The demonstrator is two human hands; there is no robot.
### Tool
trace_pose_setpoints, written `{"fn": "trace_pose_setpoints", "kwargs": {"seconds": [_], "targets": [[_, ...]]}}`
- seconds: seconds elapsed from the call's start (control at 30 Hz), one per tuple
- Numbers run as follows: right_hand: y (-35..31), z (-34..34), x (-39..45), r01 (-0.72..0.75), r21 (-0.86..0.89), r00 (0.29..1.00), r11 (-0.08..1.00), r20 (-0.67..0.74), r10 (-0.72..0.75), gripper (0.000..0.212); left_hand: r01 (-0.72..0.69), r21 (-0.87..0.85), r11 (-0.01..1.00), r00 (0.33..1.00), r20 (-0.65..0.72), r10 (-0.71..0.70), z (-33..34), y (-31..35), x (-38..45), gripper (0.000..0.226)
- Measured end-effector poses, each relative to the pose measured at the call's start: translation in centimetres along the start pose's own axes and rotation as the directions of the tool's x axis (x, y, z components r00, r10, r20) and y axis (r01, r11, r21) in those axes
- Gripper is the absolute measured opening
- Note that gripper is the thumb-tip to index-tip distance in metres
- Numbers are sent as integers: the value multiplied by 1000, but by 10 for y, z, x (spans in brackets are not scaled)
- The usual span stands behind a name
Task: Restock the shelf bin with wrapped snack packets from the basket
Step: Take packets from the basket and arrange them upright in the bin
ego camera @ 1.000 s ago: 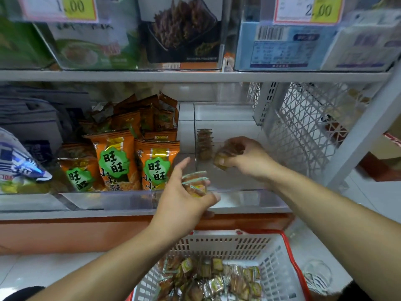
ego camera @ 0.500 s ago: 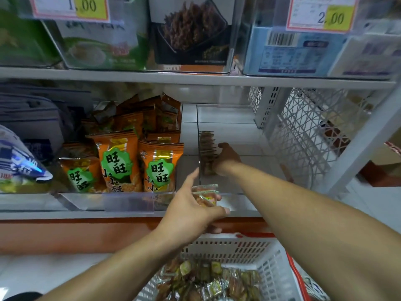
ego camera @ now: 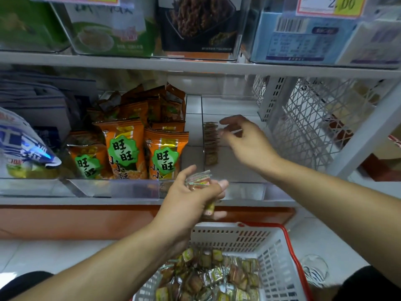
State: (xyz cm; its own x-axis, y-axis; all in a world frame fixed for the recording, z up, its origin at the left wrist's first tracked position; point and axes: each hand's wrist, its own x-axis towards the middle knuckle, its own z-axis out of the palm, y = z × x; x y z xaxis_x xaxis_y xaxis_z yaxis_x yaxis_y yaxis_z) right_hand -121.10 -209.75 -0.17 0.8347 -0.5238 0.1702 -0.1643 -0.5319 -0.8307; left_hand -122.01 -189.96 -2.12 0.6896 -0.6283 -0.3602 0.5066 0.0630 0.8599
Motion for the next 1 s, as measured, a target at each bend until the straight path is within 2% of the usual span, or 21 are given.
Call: {"fn": "trace_pose_setpoints", "kwargs": {"seconds": [0.03, 0.07, 0.13, 0.2, 0.27, 0.37, 0.47, 0.57, 0.67, 0.77, 1.0], "targets": [[-11, -8, -23, 60, 81, 998, 995, 33, -63, 26, 2, -19, 1000, 1000, -9, -2, 0, 0, -1, 99], [-20, -16, -46, 114, 112, 986, 987, 110, -126, 35, 2, -31, 1000, 1000, -12, -2, 0, 1, -2, 95], [-34, -23, -87, 198, 34, 942, 980, 272, -199, 58, -5, -23, 1000, 1000, 0, 5, 1, 2, -4, 86], [-34, -22, -112, 261, -100, 917, 960, 336, -214, 70, -17, 12, 1000, 1000, 22, 17, 3, 2, -4, 86], [-25, -16, -119, 181, -73, 931, 981, 333, -147, 61, -14, 22, 1000, 999, 32, 13, 6, 1, -5, 84], [-14, -15, -112, -20, 137, 950, 990, 311, -24, 44, 48, -53, 997, 995, 89, -43, 9, 5, -2, 70], [-2, -27, -108, -136, 283, 963, 950, 262, 60, 40, 89, -179, 980, 989, 132, -66, 2, 10, 2, 52], [5, -37, -109, -247, 406, 947, 880, 294, 130, 39, 101, -226, 969, 987, 148, -68, -4, 8, 4, 55], [9, -42, -110, -320, 457, 928, 830, 327, 178, 42, 50, -200, 979, 992, 120, -27, -8, 3, 5, 65], [9, -43, -114, -387, 496, 897, 778, 398, 192, 48, -18, -123, 992, 994, 101, 30, -9, -1, 3, 63], [6, -48, -116, -381, 509, 901, 772, 391, 187, 51, -104, 10, 995, 987, 125, 102, -7, -2, -1, 62]]}}
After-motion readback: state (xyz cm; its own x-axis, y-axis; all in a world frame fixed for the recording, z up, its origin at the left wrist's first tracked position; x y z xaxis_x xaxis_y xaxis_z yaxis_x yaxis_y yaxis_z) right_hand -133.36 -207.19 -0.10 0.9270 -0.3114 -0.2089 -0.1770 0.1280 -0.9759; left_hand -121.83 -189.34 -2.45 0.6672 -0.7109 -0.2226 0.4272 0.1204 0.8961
